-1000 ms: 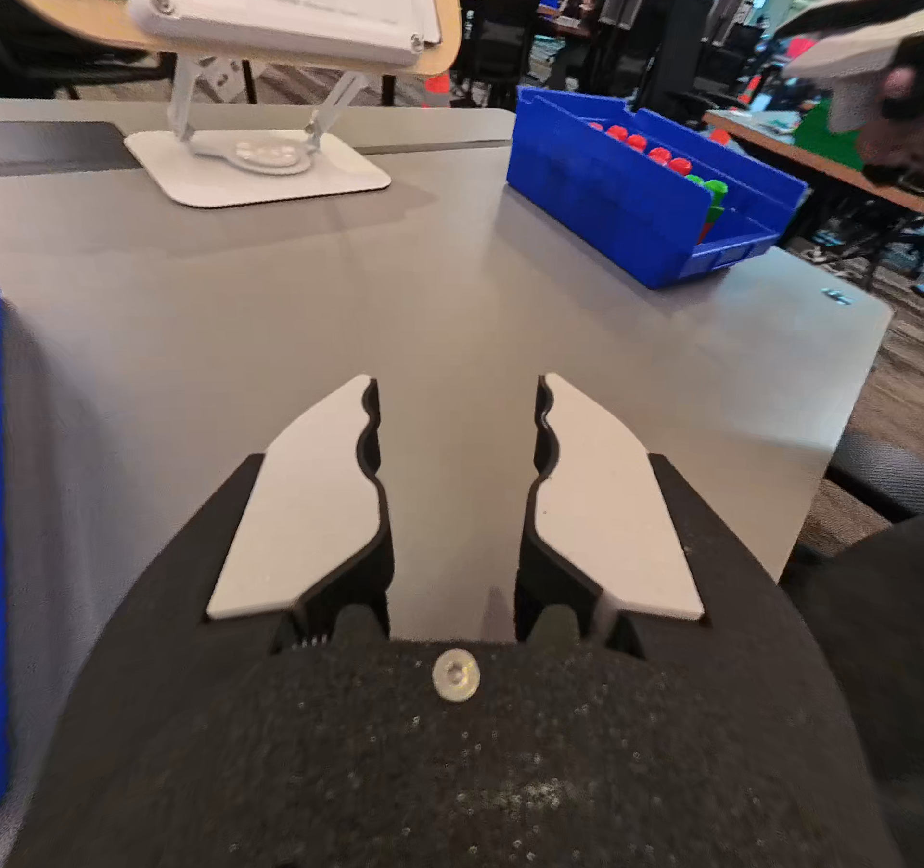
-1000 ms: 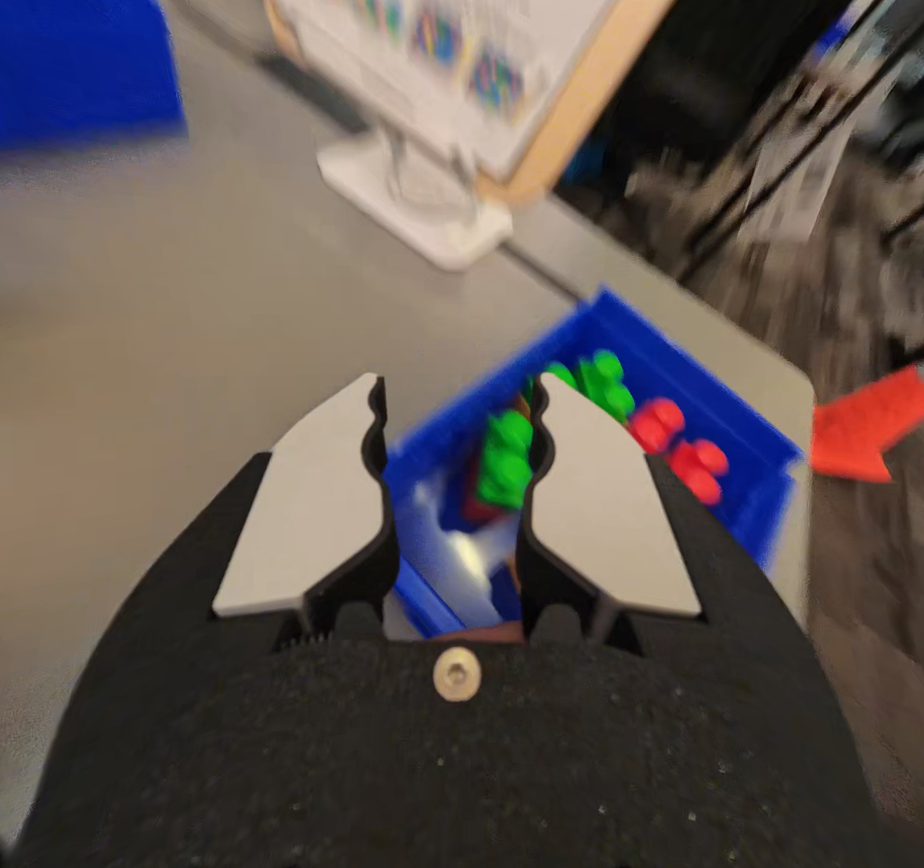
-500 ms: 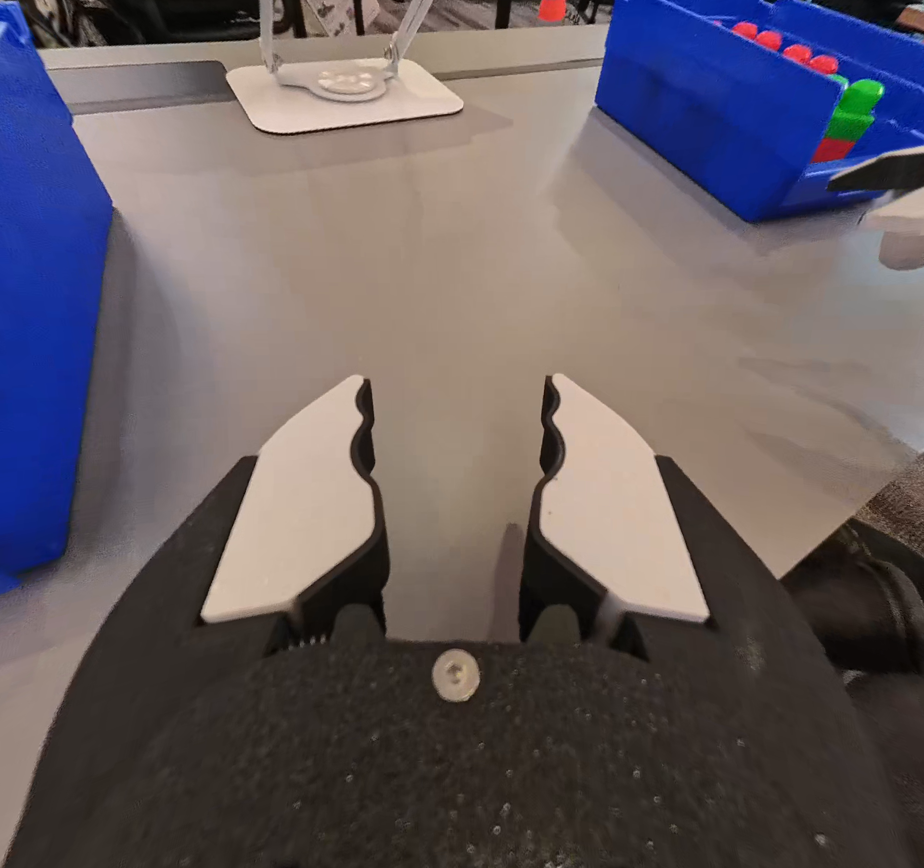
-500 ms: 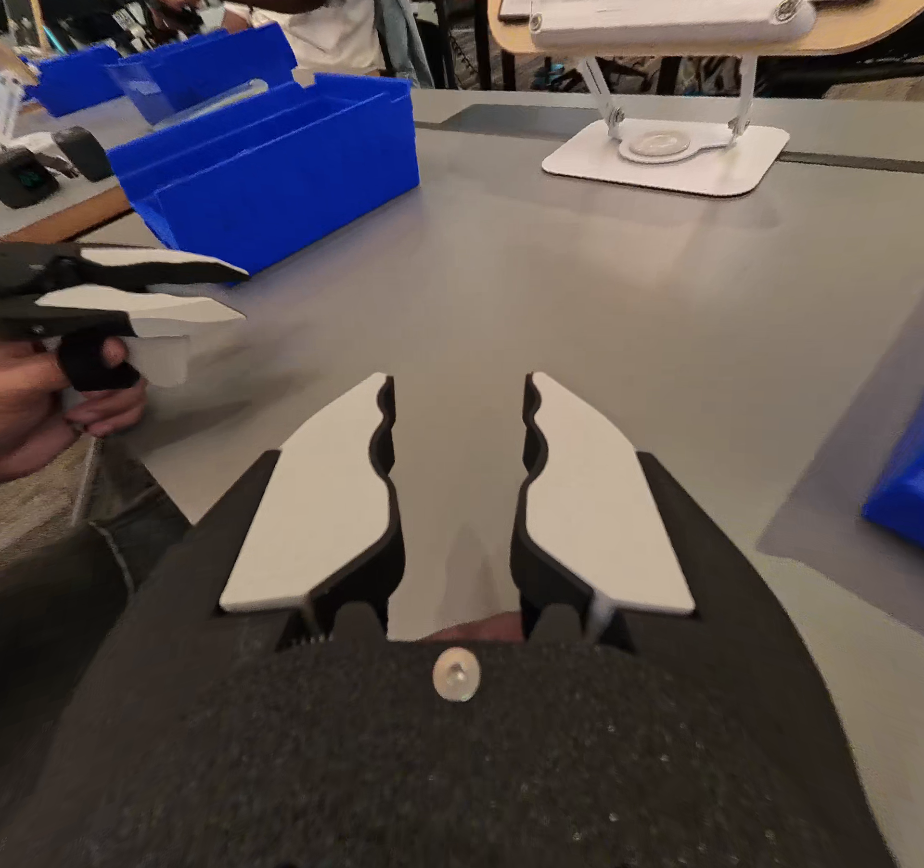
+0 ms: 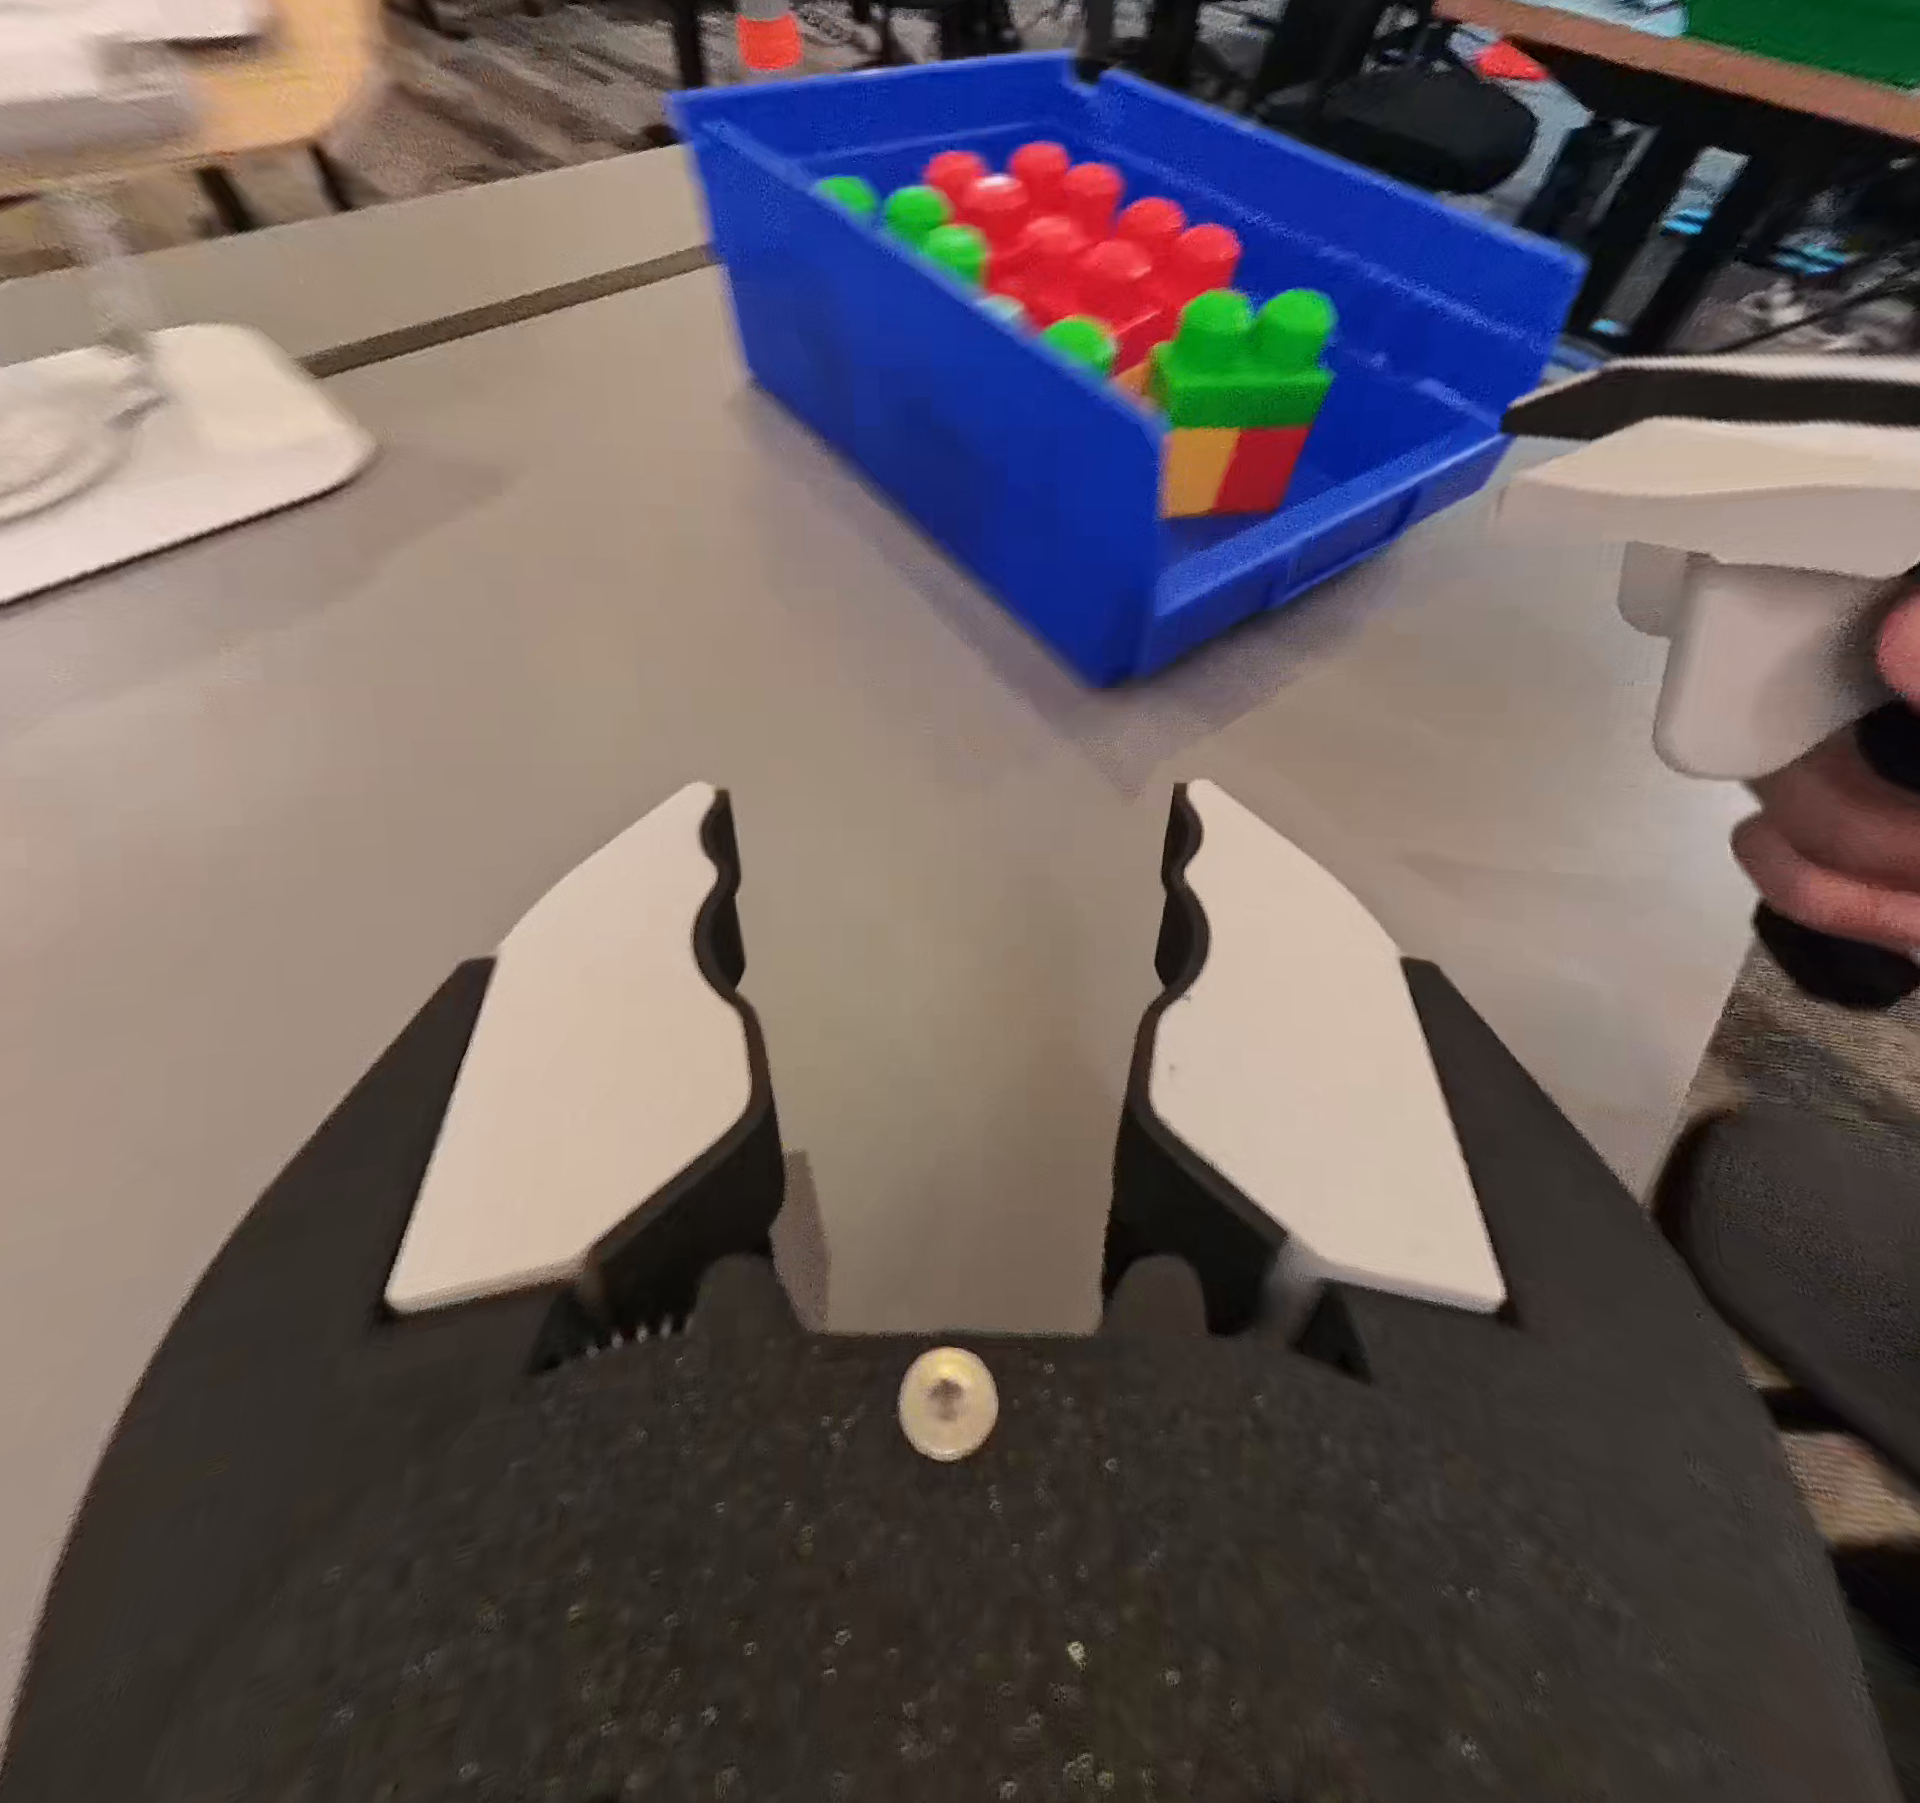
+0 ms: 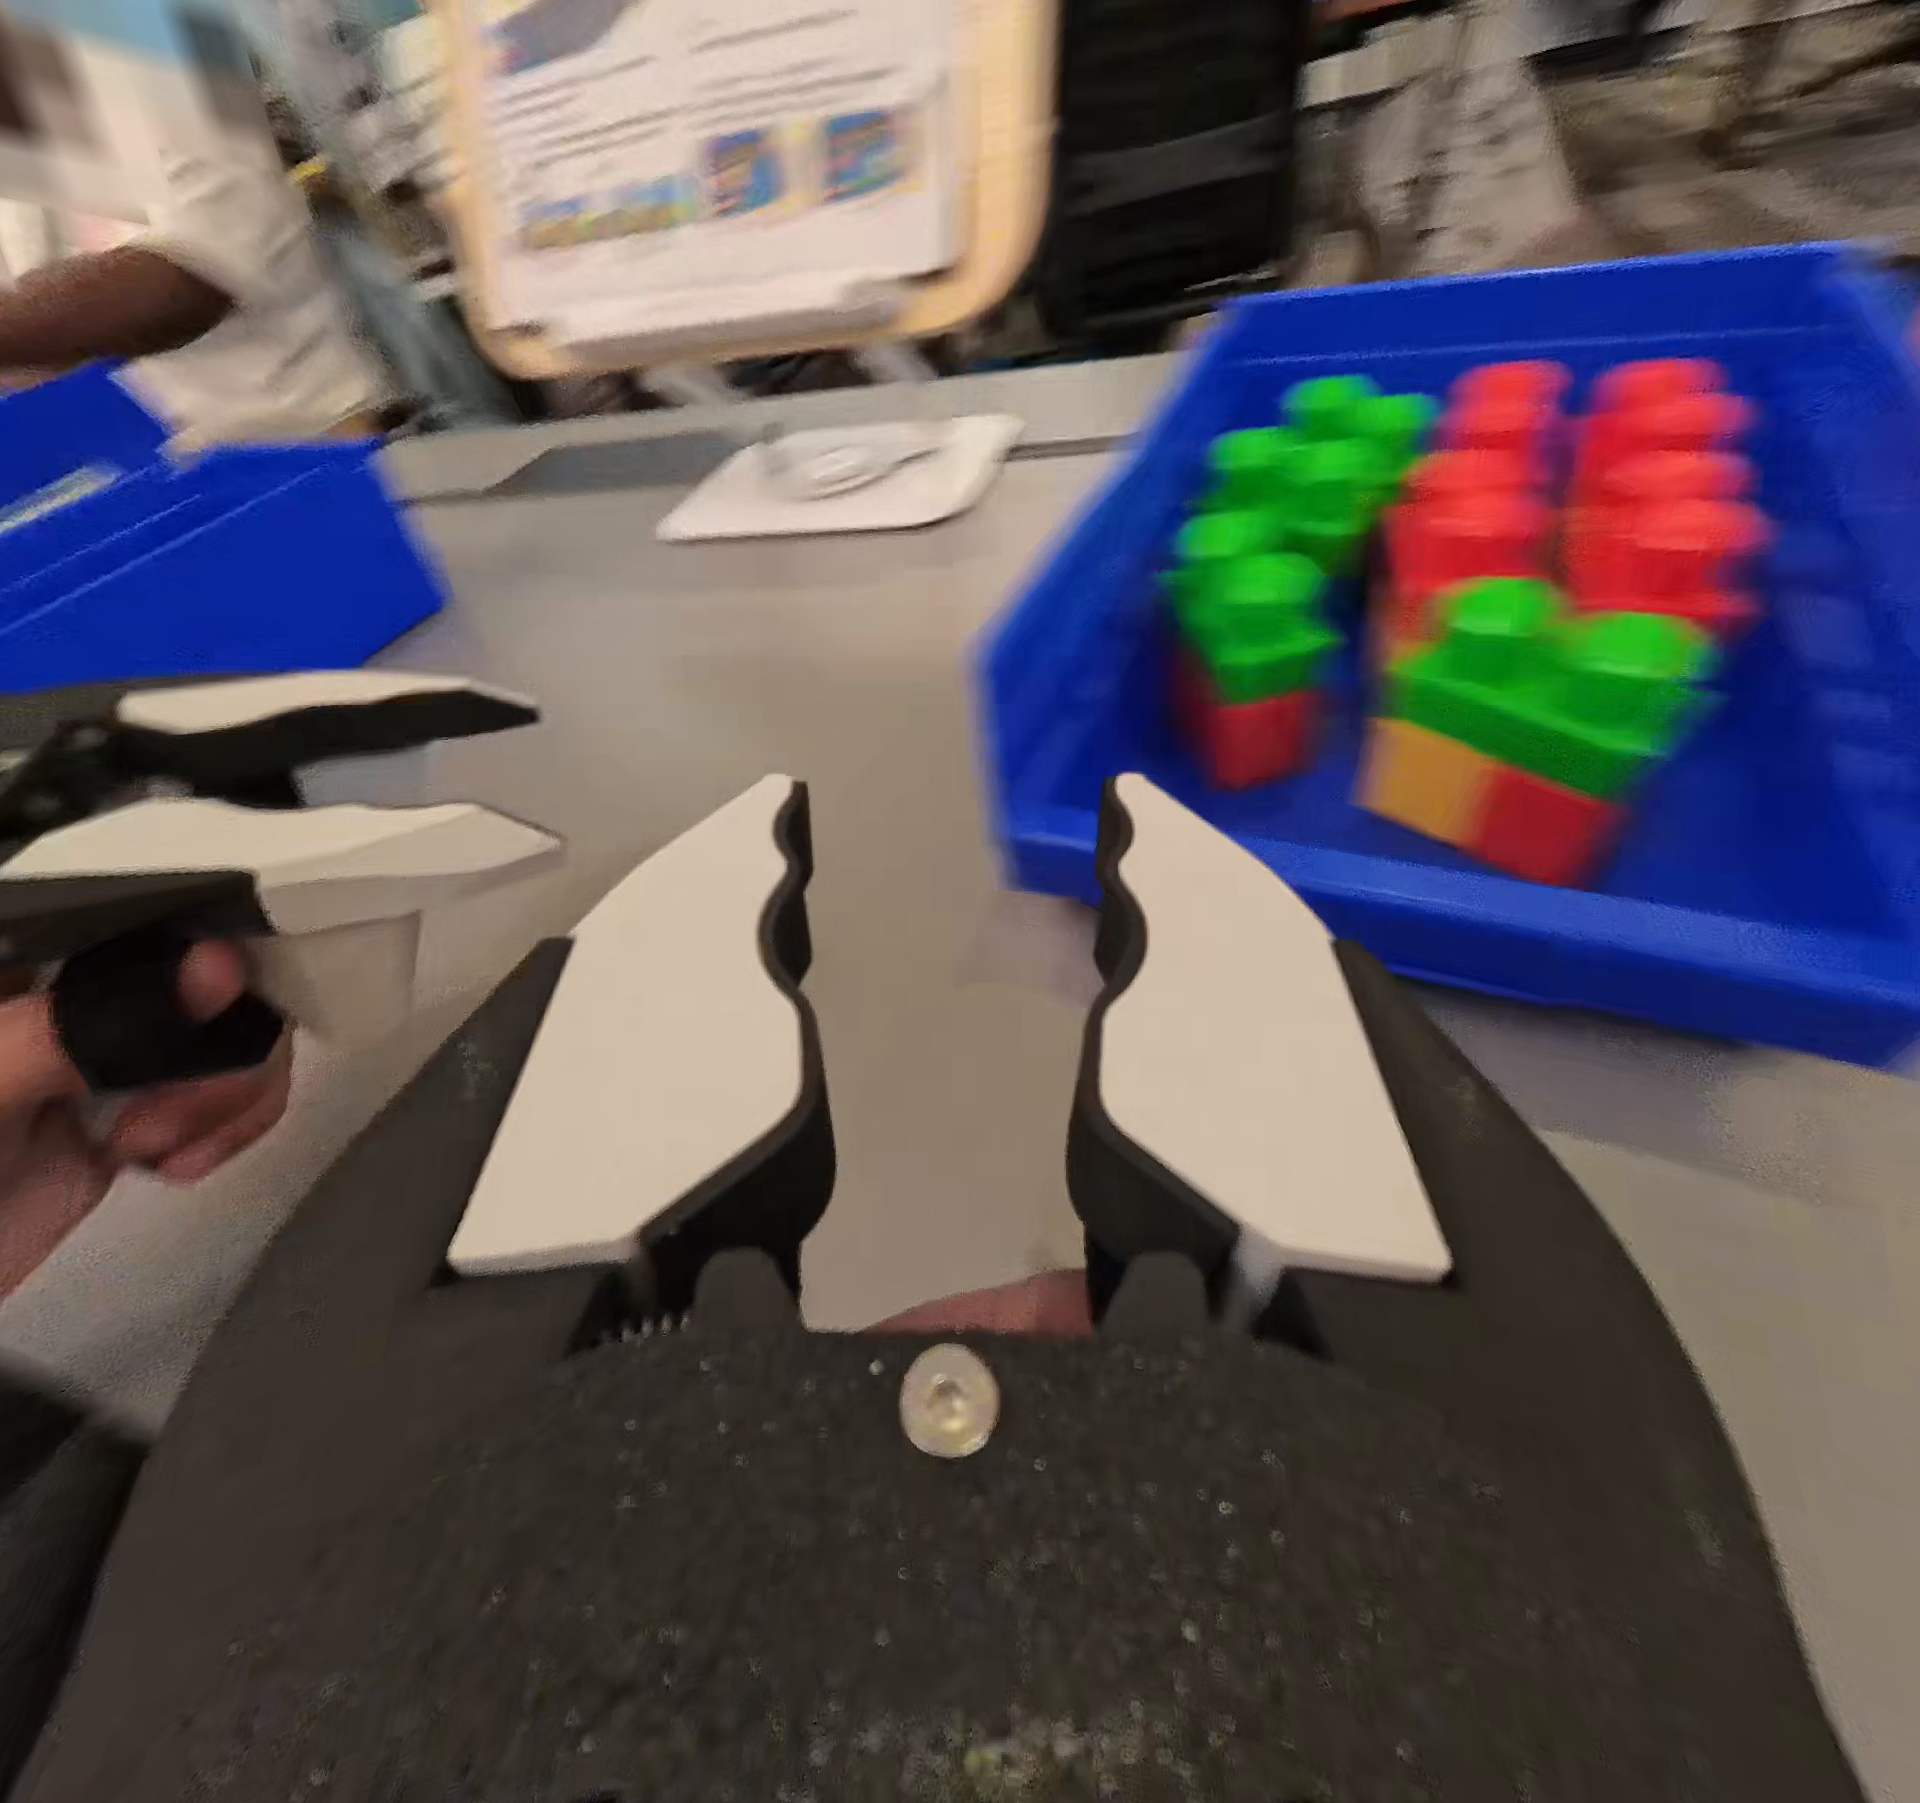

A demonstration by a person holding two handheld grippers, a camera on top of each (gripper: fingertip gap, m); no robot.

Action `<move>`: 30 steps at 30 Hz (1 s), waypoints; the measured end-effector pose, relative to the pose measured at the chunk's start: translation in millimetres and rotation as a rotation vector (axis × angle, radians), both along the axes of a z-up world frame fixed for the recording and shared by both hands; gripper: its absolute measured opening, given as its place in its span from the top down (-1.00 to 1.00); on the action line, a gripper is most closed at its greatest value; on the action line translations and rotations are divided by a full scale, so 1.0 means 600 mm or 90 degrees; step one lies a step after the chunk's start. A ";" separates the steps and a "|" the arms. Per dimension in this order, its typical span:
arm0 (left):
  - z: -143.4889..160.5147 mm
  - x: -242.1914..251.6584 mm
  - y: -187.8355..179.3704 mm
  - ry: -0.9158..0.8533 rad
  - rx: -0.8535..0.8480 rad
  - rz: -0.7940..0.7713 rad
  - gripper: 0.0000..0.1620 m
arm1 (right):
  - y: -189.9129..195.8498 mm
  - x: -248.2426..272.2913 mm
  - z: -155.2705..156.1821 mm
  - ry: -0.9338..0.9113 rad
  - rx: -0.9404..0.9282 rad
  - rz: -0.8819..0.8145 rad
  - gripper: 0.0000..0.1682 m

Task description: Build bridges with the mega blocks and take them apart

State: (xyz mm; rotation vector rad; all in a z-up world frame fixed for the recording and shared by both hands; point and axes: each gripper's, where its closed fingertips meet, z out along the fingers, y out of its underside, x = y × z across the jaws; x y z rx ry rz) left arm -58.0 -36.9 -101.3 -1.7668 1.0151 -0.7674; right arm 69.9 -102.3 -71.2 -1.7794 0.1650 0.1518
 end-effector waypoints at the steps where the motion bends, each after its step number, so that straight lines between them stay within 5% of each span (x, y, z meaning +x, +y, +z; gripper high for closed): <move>1: 0.002 0.053 -0.006 -0.003 -0.008 -0.017 0.04 | -0.017 0.055 0.002 0.003 0.007 -0.066 0.37; 6: -0.017 0.238 -0.001 -0.012 -0.068 -0.006 0.15 | -0.075 0.263 -0.003 -0.069 -0.007 -0.329 0.44; 12: -0.042 0.283 0.055 -0.036 -0.173 0.080 0.56 | -0.007 0.321 -0.067 -0.010 -0.086 -0.323 0.49; 16: -0.040 0.269 0.091 -0.010 -0.126 0.140 0.81 | 0.037 0.307 -0.094 0.040 -0.092 -0.285 0.55; 21: -0.036 0.243 0.103 0.022 -0.061 0.199 0.95 | 0.036 0.301 -0.067 0.033 -0.014 -0.397 0.95; 30: 0.010 0.134 0.084 0.009 -0.049 0.166 0.95 | 0.003 0.170 0.004 0.021 0.050 -0.389 0.94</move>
